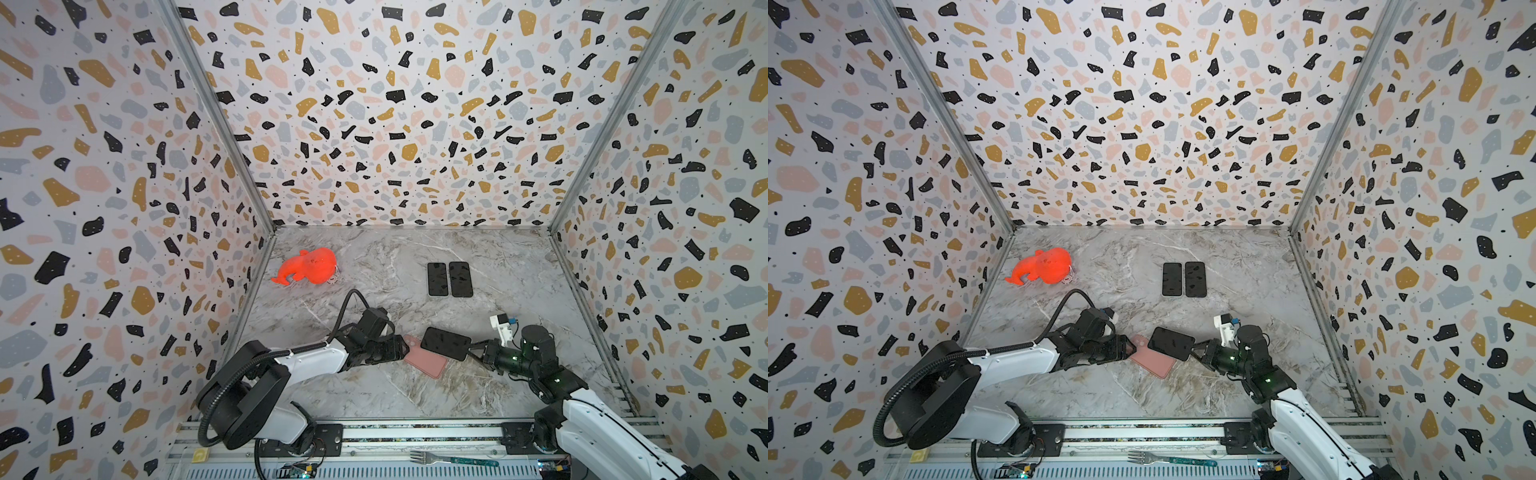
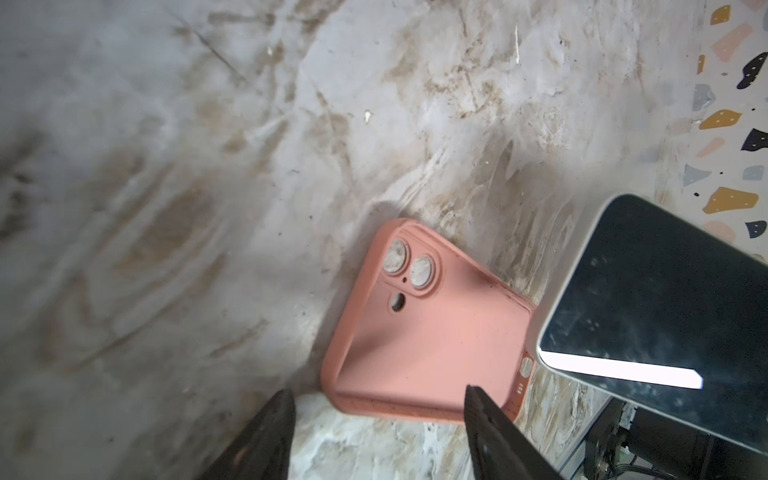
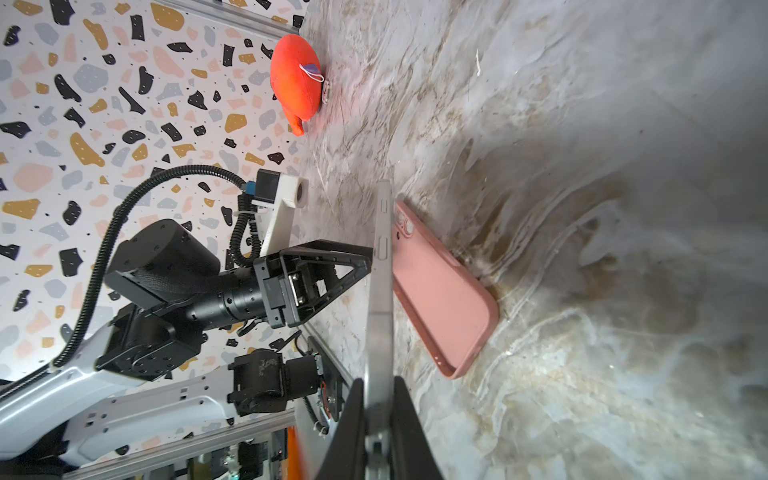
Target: Put the phone into the phone case
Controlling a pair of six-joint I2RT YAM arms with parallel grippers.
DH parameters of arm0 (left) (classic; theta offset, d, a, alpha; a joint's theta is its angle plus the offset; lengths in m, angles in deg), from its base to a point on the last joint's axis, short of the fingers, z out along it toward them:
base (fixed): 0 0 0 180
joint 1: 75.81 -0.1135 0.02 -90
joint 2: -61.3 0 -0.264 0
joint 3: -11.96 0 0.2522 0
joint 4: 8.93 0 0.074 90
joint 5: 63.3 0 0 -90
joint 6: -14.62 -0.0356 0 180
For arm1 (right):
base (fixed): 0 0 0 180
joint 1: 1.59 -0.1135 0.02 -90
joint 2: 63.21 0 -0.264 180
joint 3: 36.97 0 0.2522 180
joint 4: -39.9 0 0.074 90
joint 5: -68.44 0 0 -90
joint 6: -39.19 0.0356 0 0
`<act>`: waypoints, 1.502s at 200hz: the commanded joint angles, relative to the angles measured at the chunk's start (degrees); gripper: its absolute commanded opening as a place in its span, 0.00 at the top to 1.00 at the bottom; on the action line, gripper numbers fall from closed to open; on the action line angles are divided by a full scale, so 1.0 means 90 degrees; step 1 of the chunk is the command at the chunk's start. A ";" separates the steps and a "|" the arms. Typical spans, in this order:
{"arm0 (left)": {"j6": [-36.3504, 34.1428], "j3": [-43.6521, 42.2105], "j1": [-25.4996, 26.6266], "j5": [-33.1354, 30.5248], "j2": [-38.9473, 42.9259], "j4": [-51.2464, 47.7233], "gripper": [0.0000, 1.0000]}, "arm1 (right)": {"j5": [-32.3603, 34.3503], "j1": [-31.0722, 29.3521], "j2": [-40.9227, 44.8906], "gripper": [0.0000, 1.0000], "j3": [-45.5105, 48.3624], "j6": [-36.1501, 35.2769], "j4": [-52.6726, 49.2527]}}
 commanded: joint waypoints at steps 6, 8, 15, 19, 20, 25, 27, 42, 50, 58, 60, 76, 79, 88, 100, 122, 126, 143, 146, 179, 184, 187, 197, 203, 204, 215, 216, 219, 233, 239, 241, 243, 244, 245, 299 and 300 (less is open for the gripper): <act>-0.0060 0.0278 -0.0208 -0.0030 -0.0036 -0.0250 0.33 | -0.0459 -0.0145 0.0188 1.00 0.0076 0.1024 0.0875; -0.0071 0.0291 -0.0224 -0.0016 -0.0046 -0.0243 0.33 | -0.0459 -0.0157 0.0183 1.00 0.0090 0.1078 0.0908; -0.0103 0.0345 -0.0271 0.0022 -0.0059 -0.0213 0.33 | -0.0459 -0.0205 0.0159 1.00 0.0134 0.1228 0.1037; -0.0119 0.0379 -0.0302 0.0051 -0.0069 -0.0201 0.32 | -0.0458 -0.0238 0.0127 1.00 0.0152 0.1289 0.1085; -0.0125 0.0387 -0.0306 0.0054 -0.0069 -0.0205 0.32 | -0.0449 -0.0250 0.0118 1.00 0.0156 0.1298 0.1094; -0.0154 0.0426 -0.0340 0.0083 -0.0082 -0.0200 0.32 | -0.0403 -0.0287 0.0072 1.00 0.0146 0.1348 0.1130; -0.0166 0.0438 -0.0359 0.0093 -0.0092 -0.0192 0.32 | -0.0389 -0.0317 0.0051 1.00 0.0145 0.1359 0.1150; -0.0217 0.0537 -0.0472 0.0147 -0.0145 -0.0167 0.31 | -0.0262 -0.0483 -0.0169 1.00 0.0126 0.1429 0.1301; -0.0237 0.0566 -0.0523 0.0188 -0.0170 -0.0133 0.30 | -0.0191 -0.0567 -0.0312 1.00 0.0121 0.1451 0.1399; -0.0238 0.0577 -0.0569 0.0236 -0.0203 -0.0075 0.30 | -0.0138 -0.0660 -0.0486 1.00 0.0113 0.1464 0.1505; -0.0238 0.0580 -0.0580 0.0253 -0.0212 -0.0065 0.30 | -0.0130 -0.0686 -0.0528 1.00 0.0107 0.1471 0.1526; -0.0294 0.0654 -0.0632 0.0337 -0.0327 -0.0045 0.30 | -0.0020 -0.0847 -0.0815 1.00 0.0119 0.1531 0.1781; -0.0303 0.0664 -0.0640 0.0351 -0.0346 -0.0043 0.29 | 0.0006 -0.0876 -0.0864 1.00 0.0121 0.1548 0.1809; -0.0314 0.0676 -0.0652 0.0394 -0.0396 -0.0005 0.30 | 0.0064 -0.0932 -0.0971 1.00 0.0140 0.1596 0.1928; -0.0333 0.0683 -0.0662 0.0425 -0.0446 0.0040 0.29 | 0.0111 -0.0972 -0.1093 1.00 0.0205 0.1685 0.2111; -0.0355 0.0671 -0.0665 0.0513 -0.0539 0.0126 0.30 | 0.0171 -0.1008 -0.1232 1.00 0.0310 0.1812 0.2348; -0.0360 0.0674 -0.0671 0.0529 -0.0562 0.0133 0.30 | 0.0187 -0.1007 -0.1262 1.00 0.0325 0.1824 0.2376; -0.0374 0.0661 -0.0672 0.0599 -0.0642 0.0189 0.30 | 0.0207 -0.1041 -0.1371 1.00 0.0416 0.1888 0.2525; -0.0375 0.0655 -0.0672 0.0611 -0.0646 0.0205 0.30 | 0.0206 -0.1042 -0.1395 1.00 0.0438 0.1905 0.2558; -0.0421 0.0673 -0.0672 0.0720 -0.0735 0.0260 0.31 | 0.0245 -0.1040 -0.1706 1.00 0.0629 0.1967 0.2971; -0.0427 0.0672 -0.0672 0.0730 -0.0749 0.0254 0.31 | 0.0240 -0.1038 -0.1770 1.00 0.0626 0.1948 0.3001; -0.0432 0.0677 -0.0672 0.0725 -0.0758 0.0260 0.31 | 0.0235 -0.1038 -0.1821 1.00 0.0624 0.1943 0.3022; -0.0435 0.0670 -0.0672 0.0748 -0.0772 0.0288 0.31 | 0.0211 -0.1039 -0.1981 1.00 0.0625 0.1923 0.3119; -0.0442 0.0675 -0.0672 0.0764 -0.0789 0.0289 0.31 | 0.0188 -0.1030 -0.2081 1.00 0.0620 0.1923 0.3184; -0.0442 0.0672 -0.0672 0.0762 -0.0795 0.0294 0.31 | 0.0187 -0.1026 -0.2099 1.00 0.0625 0.1923 0.3194; -0.0452 0.0681 -0.0672 0.0790 -0.0837 0.0309 0.32 | 0.0141 -0.1033 -0.2257 1.00 0.0624 0.1923 0.3277; -0.0452 0.0685 -0.0672 0.0790 -0.0843 0.0309 0.32 | 0.0139 -0.1028 -0.2270 1.00 0.0622 0.1923 0.3279; -0.0448 0.0680 -0.0672 0.0802 -0.0845 0.0323 0.32 | 0.0129 -0.1032 -0.2311 1.00 0.0626 0.1920 0.3297; -0.0462 0.0675 -0.0672 0.0842 -0.0869 0.0348 0.32 | 0.0183 -0.1027 -0.2426 1.00 0.0610 0.1835 0.3263; -0.0460 0.0675 -0.0672 0.0841 -0.0870 0.0350 0.32 | 0.0226 -0.1028 -0.2458 1.00 0.0578 0.1778 0.3181; -0.0464 0.0671 -0.0672 0.0839 -0.0870 0.0358 0.32 | 0.0240 -0.1024 -0.2466 1.00 0.0560 0.1747 0.3161; -0.0470 0.0670 -0.0672 0.0844 -0.0874 0.0351 0.32 | 0.0251 -0.1023 -0.2473 1.00 0.0548 0.1732 0.3134; -0.0471 0.0670 -0.0672 0.0846 -0.0872 0.0349 0.32 | 0.0262 -0.1018 -0.2480 1.00 0.0545 0.1720 0.3120; -0.0472 0.0665 -0.0672 0.0847 -0.0876 0.0349 0.32 | 0.0268 -0.1021 -0.2484 1.00 0.0543 0.1714 0.3108; -0.0431 0.0612 -0.0667 0.0889 -0.0909 0.0358 0.35 | 0.0590 -0.1022 -0.2634 1.00 0.0178 0.1004 0.2312; -0.0432 0.0612 -0.0669 0.0893 -0.0914 0.0368 0.35 | 0.0593 -0.1022 -0.2634 1.00 0.0169 0.0985 0.2294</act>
